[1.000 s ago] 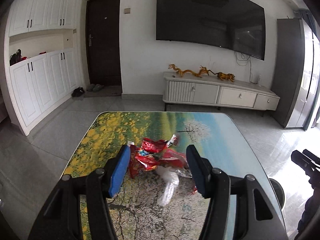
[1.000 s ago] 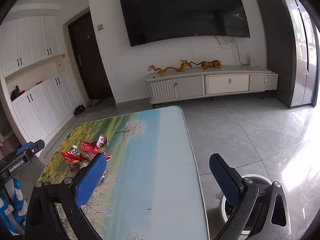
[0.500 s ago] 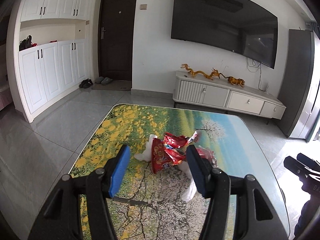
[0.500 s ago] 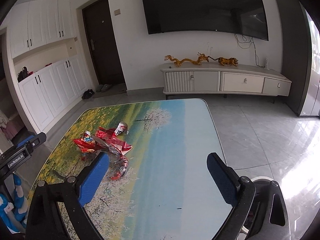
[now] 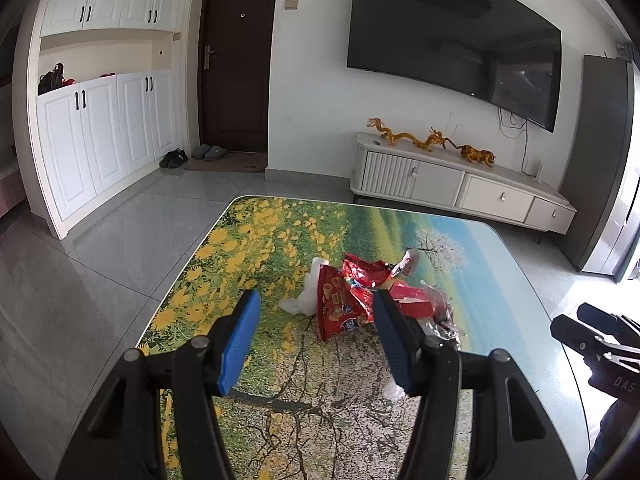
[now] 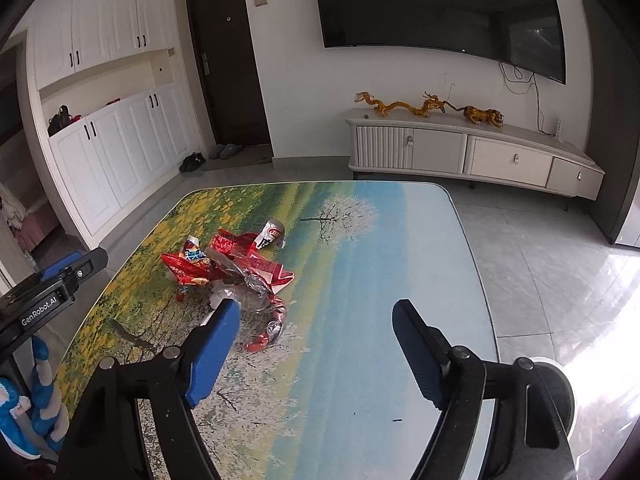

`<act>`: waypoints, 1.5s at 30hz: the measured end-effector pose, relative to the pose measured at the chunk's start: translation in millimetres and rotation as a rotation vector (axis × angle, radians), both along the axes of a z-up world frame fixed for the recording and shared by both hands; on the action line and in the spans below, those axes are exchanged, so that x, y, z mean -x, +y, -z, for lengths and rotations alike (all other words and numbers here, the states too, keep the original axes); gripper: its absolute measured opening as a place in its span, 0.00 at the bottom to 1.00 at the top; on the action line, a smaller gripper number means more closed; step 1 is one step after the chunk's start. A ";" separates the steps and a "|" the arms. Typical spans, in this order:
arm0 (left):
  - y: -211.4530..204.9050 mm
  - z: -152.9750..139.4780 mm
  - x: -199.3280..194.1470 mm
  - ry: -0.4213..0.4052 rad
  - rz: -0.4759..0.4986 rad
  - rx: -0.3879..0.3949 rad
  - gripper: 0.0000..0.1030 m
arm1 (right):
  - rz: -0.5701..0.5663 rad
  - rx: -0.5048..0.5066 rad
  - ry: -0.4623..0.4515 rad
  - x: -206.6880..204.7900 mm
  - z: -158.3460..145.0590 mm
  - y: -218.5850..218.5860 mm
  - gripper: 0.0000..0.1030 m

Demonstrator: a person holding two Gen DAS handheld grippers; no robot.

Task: Collect trash
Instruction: 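Move both tools back to the trash pile on the table, then grasp the red chip bag with left tool while right tool grasps clear plastic bag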

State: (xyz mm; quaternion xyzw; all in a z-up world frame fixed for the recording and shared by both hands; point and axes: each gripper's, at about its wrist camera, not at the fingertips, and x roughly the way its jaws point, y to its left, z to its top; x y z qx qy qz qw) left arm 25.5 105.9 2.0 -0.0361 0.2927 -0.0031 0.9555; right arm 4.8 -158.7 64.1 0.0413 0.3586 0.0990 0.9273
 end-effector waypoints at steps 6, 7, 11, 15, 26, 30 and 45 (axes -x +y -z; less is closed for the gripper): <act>-2.0 6.7 -7.0 0.023 0.004 -0.001 0.55 | -0.036 0.001 0.020 -7.7 8.6 11.1 0.74; -2.2 7.8 -8.9 0.026 0.004 0.000 0.55 | -0.041 0.000 0.023 -9.3 9.9 12.6 0.73; -3.5 11.6 -14.9 0.040 0.008 0.002 0.55 | -0.059 -0.004 0.034 -15.6 14.2 17.2 0.73; -5.4 15.1 -20.3 0.052 0.012 0.001 0.55 | -0.072 -0.009 0.042 -20.8 18.1 20.7 0.72; -11.9 24.7 -34.1 0.083 0.026 0.000 0.55 | -0.106 -0.022 0.071 -31.7 31.3 27.0 0.69; -5.6 29.2 -40.5 0.100 0.019 0.045 0.55 | -0.115 -0.023 0.082 -36.3 36.4 27.2 0.68; 4.2 70.2 -74.3 0.216 0.023 0.312 0.67 | -0.209 -0.058 0.138 -64.7 69.5 35.1 0.58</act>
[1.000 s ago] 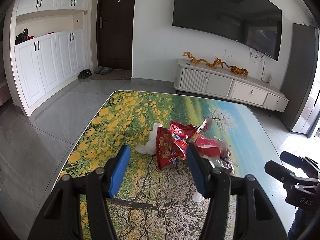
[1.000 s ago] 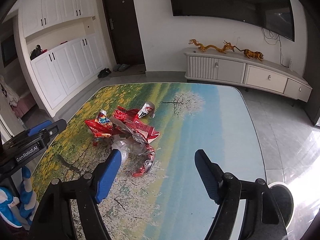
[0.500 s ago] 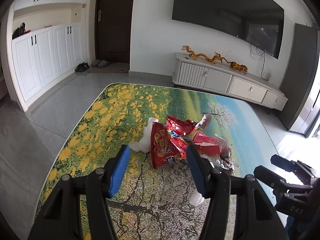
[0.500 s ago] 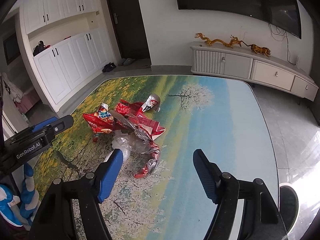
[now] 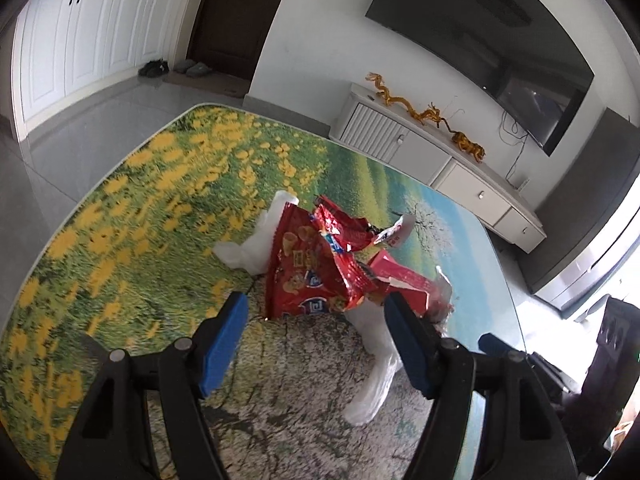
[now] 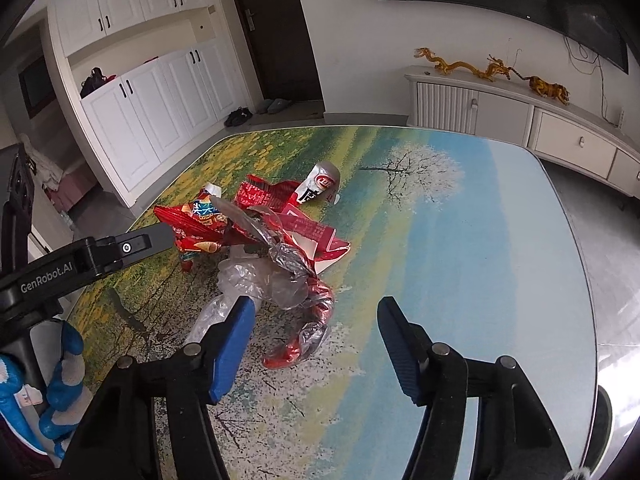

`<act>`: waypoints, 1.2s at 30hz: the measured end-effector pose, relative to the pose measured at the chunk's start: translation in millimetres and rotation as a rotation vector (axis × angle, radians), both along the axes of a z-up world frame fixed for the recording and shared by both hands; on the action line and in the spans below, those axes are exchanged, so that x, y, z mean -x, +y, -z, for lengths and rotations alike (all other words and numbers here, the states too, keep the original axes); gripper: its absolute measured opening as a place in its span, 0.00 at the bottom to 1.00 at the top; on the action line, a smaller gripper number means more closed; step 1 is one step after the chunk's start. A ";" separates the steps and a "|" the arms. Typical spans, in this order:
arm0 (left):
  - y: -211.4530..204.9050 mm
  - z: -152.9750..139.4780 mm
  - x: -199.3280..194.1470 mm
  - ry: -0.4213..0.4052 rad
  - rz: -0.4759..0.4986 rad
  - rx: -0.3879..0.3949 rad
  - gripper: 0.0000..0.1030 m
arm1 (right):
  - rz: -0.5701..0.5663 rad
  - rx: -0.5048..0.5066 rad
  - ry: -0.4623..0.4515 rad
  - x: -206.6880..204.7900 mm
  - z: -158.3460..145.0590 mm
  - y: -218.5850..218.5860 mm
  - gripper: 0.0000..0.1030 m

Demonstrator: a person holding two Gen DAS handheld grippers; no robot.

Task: Collect trash
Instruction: 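Grasp the red chip bag with left tool while right tool grasps clear plastic bag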

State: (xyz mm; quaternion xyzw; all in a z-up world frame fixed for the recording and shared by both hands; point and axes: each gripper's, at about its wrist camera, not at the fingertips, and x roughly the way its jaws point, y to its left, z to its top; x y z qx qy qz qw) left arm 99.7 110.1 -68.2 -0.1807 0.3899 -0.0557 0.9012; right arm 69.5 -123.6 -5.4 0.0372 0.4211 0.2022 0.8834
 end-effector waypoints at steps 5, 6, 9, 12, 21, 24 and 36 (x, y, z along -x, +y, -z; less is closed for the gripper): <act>-5.8 8.5 -20.9 0.023 -0.020 0.020 0.67 | -0.043 -0.015 0.023 -10.6 11.8 2.8 0.50; -7.3 10.6 -25.3 0.031 -0.025 0.017 0.67 | -0.050 -0.022 0.030 -12.3 14.8 3.2 0.47; -6.6 19.3 -37.0 0.063 -0.043 0.041 0.66 | -0.058 -0.038 0.049 -15.8 22.6 2.9 0.39; -4.8 26.5 -41.5 0.092 -0.063 0.056 0.51 | -0.067 -0.059 0.059 -15.5 25.5 0.1 0.22; -7.1 18.8 -20.4 0.075 0.007 0.077 0.13 | -0.049 -0.084 0.029 8.3 14.5 -16.1 0.18; -8.9 11.8 -6.8 0.056 0.026 0.079 0.12 | -0.020 -0.099 0.010 20.6 5.2 -25.9 0.17; -4.1 -52.6 44.8 -0.104 0.008 0.014 0.11 | 0.081 -0.147 -0.110 75.4 -42.1 -62.2 0.17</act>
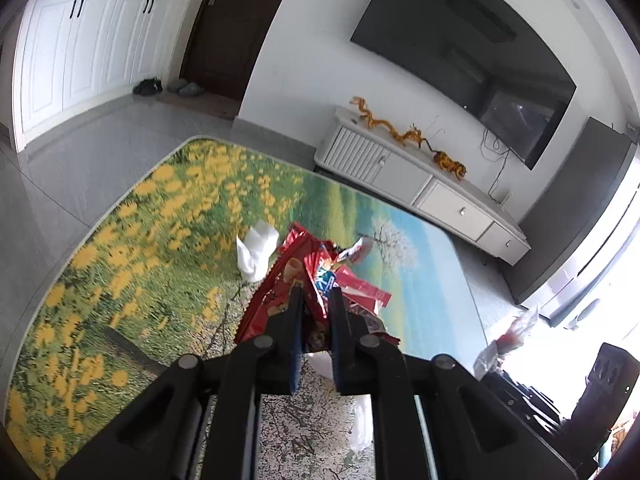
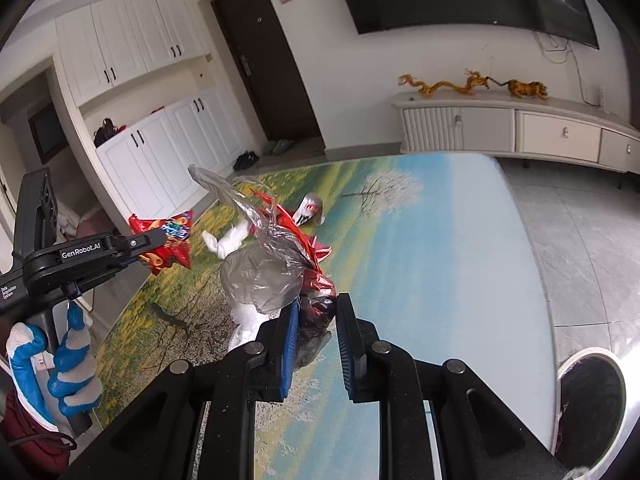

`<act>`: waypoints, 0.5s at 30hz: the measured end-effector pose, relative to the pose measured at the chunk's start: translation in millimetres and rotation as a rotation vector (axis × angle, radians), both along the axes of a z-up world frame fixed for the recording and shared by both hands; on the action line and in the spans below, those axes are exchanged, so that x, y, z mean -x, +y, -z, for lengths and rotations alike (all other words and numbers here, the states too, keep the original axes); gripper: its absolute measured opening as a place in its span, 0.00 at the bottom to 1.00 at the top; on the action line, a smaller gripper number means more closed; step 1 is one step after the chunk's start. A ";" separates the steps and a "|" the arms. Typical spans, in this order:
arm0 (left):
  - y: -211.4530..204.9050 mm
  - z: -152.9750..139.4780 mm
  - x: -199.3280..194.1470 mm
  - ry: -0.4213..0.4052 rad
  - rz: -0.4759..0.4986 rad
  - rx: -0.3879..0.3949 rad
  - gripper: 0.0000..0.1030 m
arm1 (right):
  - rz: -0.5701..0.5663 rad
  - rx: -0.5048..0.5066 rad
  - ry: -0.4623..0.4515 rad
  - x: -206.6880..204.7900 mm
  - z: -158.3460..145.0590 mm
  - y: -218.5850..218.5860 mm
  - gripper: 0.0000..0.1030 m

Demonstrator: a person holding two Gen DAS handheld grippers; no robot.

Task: Collect trash
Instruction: 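Grasp the red chip bag with left tool while right tool grasps clear plastic bag, then carry both bags over the trash bin and open both tools to drop them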

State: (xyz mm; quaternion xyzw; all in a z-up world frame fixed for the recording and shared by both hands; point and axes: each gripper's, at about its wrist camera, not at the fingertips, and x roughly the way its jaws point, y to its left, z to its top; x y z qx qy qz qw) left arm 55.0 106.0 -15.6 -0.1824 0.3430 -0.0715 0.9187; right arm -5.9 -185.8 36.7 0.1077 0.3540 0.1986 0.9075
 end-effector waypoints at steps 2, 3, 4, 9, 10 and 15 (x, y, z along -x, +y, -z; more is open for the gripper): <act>-1.1 -10.5 7.2 -0.025 -0.002 -0.010 0.11 | 0.028 -0.006 -0.023 9.2 -8.1 -9.7 0.17; -3.4 -16.0 10.1 -0.037 -0.001 -0.017 0.11 | 0.041 -0.009 -0.033 12.6 -11.2 -14.2 0.17; -4.4 -20.8 13.2 -0.047 0.004 -0.020 0.11 | 0.056 -0.013 -0.043 16.6 -14.4 -20.0 0.17; -26.2 -41.1 27.0 -0.093 0.055 -0.039 0.11 | 0.143 -0.021 -0.082 34.4 -27.3 -50.5 0.17; -33.1 -44.8 29.5 -0.101 0.069 -0.043 0.11 | 0.161 -0.022 -0.090 39.2 -28.6 -57.4 0.17; -79.0 -59.4 34.4 -0.132 0.168 -0.074 0.11 | 0.278 -0.034 -0.126 57.5 -36.0 -104.4 0.17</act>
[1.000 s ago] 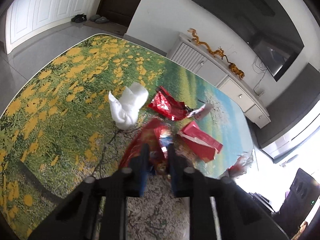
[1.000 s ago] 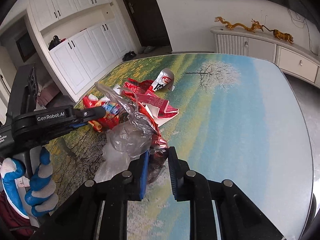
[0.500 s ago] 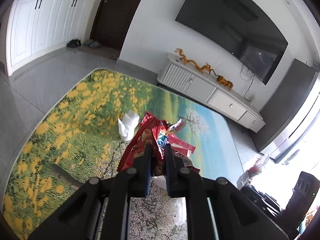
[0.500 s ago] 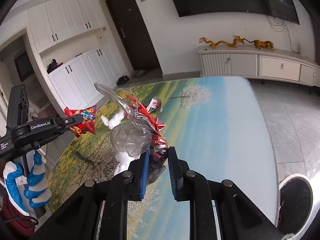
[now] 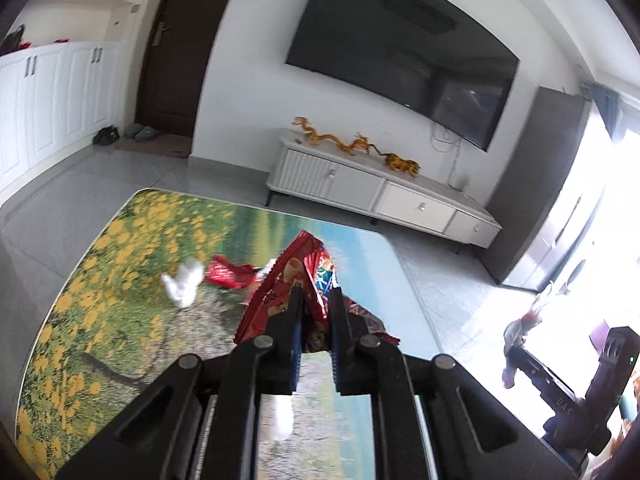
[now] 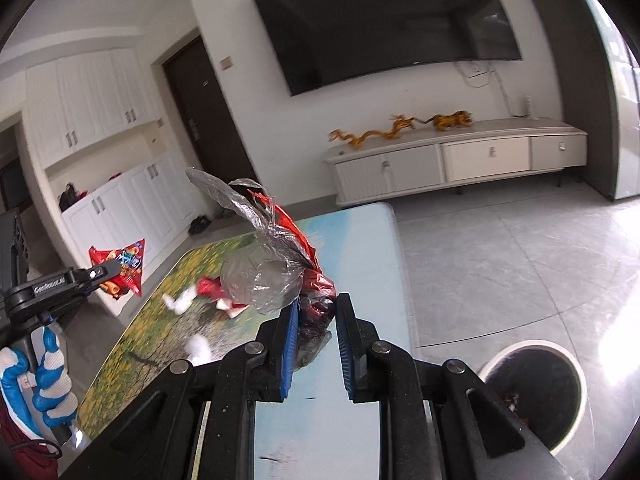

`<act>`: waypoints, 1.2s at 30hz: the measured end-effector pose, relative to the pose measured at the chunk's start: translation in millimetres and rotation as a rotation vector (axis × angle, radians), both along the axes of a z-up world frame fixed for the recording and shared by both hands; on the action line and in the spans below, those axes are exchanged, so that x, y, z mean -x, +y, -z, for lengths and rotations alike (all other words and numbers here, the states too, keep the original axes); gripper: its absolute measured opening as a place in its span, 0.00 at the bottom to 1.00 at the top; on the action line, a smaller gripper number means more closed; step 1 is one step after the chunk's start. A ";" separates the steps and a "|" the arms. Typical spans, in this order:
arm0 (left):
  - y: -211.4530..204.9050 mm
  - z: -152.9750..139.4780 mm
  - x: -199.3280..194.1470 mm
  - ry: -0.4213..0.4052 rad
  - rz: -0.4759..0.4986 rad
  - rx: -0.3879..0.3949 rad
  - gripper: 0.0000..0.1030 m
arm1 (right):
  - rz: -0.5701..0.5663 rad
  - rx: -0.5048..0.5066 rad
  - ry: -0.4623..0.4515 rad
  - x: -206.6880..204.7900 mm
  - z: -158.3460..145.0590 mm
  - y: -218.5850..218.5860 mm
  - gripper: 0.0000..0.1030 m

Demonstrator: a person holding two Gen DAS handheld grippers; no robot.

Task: Collect trash
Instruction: 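Carry both bags over the trash bin and open both tools to drop them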

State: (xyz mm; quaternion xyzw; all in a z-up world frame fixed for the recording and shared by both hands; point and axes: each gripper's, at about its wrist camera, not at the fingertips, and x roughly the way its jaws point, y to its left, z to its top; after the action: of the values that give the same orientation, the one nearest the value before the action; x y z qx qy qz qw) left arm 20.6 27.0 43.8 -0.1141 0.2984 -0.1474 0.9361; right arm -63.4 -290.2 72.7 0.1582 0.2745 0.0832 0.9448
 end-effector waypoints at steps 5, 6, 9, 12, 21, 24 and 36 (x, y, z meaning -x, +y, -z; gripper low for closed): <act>-61.9 -8.9 0.9 -0.018 0.128 -0.046 0.11 | 0.135 -0.019 -0.012 16.7 0.3 -51.9 0.17; -76.3 -9.4 0.1 -0.017 0.159 -0.056 0.11 | 0.163 -0.024 -0.011 19.4 1.5 -62.7 0.17; -120.5 -7.3 -2.8 -0.008 0.257 -0.079 0.11 | 0.245 -0.009 0.002 25.1 6.3 -90.2 0.17; -170.0 0.0 -4.7 0.006 0.358 -0.114 0.11 | 0.303 -0.014 0.034 29.8 16.6 -114.6 0.17; -307.5 50.8 -9.7 0.102 0.618 -0.214 0.11 | 0.461 -0.083 0.209 38.3 80.0 -178.7 0.18; -343.2 76.0 -16.6 0.152 0.666 -0.241 0.11 | 0.487 -0.108 0.271 36.7 104.6 -191.0 0.18; -430.4 151.0 -45.7 0.322 0.763 -0.267 0.12 | 0.556 -0.169 0.456 27.4 182.6 -235.6 0.21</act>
State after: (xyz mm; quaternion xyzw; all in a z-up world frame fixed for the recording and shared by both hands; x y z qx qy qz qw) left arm 66.3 -403.4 -107.1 0.1048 0.4776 -0.4234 0.7626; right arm -90.8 -525.8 -109.9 0.3188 0.4166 -0.1918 0.8295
